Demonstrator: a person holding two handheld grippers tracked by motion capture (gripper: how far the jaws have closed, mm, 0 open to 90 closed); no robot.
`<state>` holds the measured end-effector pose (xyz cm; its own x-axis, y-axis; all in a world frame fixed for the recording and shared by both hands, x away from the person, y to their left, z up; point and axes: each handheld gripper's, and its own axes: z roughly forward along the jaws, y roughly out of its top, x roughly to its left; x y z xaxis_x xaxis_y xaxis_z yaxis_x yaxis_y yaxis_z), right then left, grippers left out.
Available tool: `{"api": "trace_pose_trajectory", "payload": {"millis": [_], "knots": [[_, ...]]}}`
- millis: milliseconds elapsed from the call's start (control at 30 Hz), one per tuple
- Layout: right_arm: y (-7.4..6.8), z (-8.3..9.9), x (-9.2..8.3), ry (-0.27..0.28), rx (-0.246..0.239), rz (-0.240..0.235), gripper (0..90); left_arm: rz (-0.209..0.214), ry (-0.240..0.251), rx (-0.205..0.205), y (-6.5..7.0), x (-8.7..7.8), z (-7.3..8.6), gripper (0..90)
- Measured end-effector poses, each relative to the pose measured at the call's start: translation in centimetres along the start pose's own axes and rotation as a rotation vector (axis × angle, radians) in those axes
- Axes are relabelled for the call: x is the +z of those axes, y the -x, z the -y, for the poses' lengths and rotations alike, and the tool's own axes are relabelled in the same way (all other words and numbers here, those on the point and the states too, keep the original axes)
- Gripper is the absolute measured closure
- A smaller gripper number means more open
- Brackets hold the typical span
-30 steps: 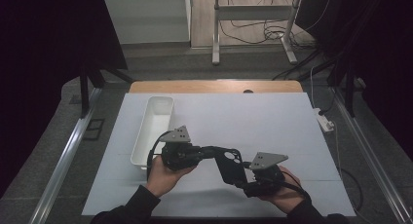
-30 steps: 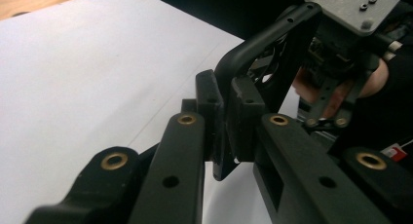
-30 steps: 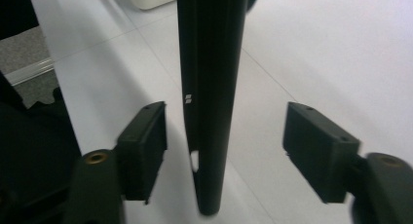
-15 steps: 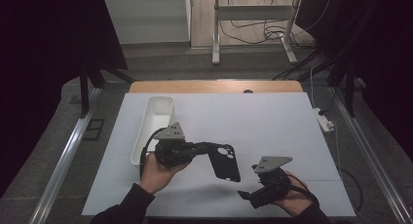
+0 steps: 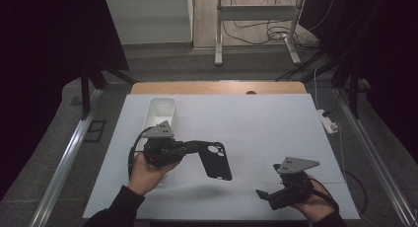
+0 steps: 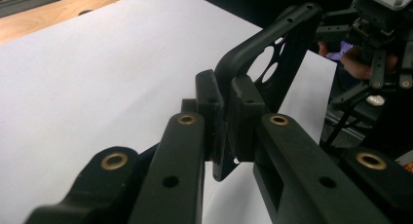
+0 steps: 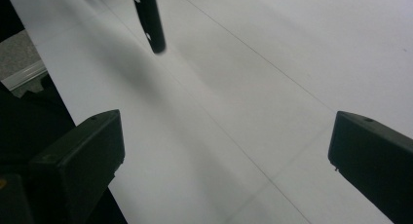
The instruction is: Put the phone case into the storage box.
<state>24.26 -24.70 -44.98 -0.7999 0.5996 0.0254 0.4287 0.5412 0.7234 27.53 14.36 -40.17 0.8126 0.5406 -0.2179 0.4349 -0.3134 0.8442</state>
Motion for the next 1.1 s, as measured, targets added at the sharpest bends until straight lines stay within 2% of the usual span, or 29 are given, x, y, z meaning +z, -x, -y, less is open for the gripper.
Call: {"api": "trace_pose_trajectory", "payload": {"millis": [300, 500, 800, 1100], "knots": [[1.1, 1.6, -1.5, -0.006, 0.050, 0.053, 0.0, -0.038, 0.000, -0.011, -0.6, -2.1, -0.2, 83.9], [1.9, 3.0, -2.7, -0.009, 0.115, 0.088, 0.0, -0.056, 0.001, -0.019, -1.0, -3.4, -0.5, 83.9], [2.3, 4.1, -3.6, -0.020, 0.149, 0.112, 0.0, -0.086, 0.015, -0.031, -1.4, -5.7, -0.9, 84.0], [2.5, 4.9, -4.6, -0.018, 0.181, 0.147, 0.0, -0.143, 0.008, -0.027, -1.9, -8.3, -1.4, 84.0]]}}
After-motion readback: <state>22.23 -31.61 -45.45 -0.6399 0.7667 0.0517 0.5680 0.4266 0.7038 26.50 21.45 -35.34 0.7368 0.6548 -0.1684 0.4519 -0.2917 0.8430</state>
